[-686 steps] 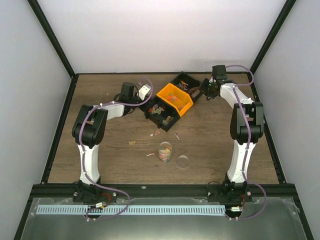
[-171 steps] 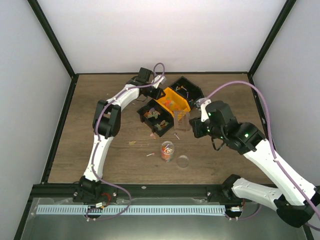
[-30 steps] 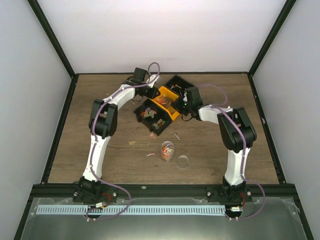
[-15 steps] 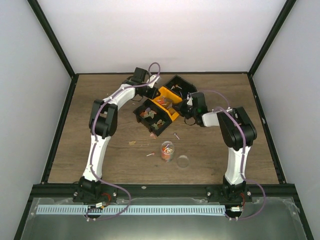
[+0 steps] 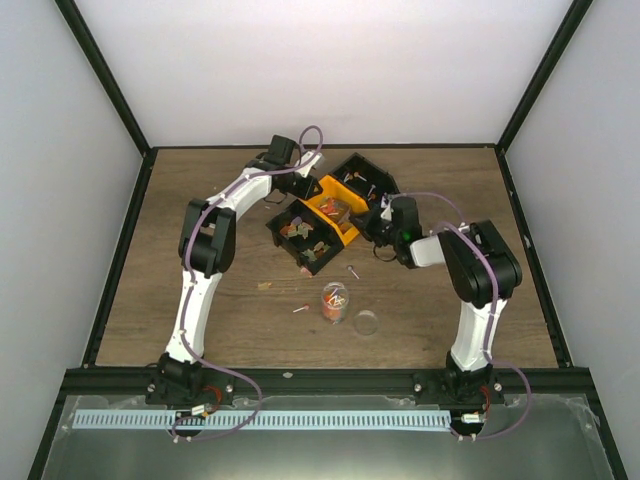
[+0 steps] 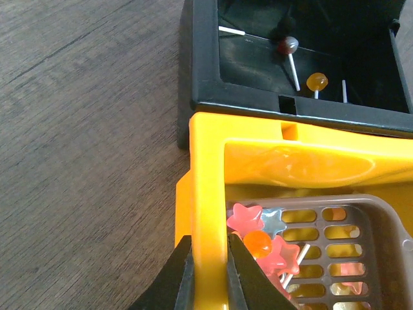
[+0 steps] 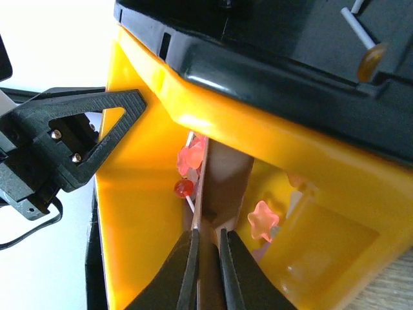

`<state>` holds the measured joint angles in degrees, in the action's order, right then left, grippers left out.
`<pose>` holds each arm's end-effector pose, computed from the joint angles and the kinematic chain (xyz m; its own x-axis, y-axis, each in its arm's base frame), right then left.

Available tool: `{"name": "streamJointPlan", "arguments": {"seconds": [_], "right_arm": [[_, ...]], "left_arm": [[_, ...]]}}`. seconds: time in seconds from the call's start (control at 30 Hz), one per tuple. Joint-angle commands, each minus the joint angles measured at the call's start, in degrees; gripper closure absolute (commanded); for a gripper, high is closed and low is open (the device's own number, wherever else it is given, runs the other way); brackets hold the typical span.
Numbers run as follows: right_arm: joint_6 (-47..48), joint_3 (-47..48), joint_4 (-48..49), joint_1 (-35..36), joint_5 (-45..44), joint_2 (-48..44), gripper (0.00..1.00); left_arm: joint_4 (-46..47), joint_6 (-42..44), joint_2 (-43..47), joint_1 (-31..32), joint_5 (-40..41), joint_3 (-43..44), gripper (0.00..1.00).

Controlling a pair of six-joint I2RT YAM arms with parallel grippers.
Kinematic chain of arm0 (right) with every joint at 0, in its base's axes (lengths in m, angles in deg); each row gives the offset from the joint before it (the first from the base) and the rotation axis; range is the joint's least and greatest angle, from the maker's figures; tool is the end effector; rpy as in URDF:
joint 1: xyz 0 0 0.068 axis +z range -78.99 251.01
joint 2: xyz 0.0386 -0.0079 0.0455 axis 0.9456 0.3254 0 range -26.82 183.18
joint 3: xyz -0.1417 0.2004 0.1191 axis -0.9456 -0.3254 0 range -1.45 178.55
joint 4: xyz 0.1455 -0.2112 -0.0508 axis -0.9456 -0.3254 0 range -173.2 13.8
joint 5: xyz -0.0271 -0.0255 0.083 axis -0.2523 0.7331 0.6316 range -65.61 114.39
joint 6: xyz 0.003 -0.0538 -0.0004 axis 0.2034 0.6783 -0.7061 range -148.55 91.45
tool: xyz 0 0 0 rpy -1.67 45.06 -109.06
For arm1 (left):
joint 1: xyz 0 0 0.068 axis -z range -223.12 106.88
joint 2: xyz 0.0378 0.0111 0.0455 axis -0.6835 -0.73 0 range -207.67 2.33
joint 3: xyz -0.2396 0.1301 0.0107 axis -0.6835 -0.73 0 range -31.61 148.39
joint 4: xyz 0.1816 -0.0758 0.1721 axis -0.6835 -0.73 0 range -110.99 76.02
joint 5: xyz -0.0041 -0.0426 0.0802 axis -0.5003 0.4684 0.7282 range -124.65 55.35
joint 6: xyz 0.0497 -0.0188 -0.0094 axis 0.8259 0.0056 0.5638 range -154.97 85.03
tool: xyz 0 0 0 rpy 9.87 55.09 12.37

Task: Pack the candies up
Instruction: Scoop the fake candies from the storage box.

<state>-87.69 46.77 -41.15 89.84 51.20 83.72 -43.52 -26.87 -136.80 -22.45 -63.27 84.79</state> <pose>0.3484 0.1359 0.1233 -0.7954 0.5382 -0.2787 0.0298 0.4940 0.8689 0.4928 -0.2041 0.1637 -0.6502 0.3775 -0.6593 0.6826 0.6714 -0.2887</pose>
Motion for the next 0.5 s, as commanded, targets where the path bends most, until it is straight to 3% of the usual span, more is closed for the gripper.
{"name": "streamJointPlan", "arguments": {"seconds": [0.0,0.47], "right_arm": [[-0.41,-4.51,-5.98,1.61,7.45,-0.02,0.99],[-11.25,-10.93,22.41,-0.46,16.23,5.58,0.99]], "left_arm": [[-2.62,-0.51,-3.85,0.85,2.52,-0.12,0.96],[-3.51,-0.21,-3.63,0.78,3.21,0.50,0.96]]}}
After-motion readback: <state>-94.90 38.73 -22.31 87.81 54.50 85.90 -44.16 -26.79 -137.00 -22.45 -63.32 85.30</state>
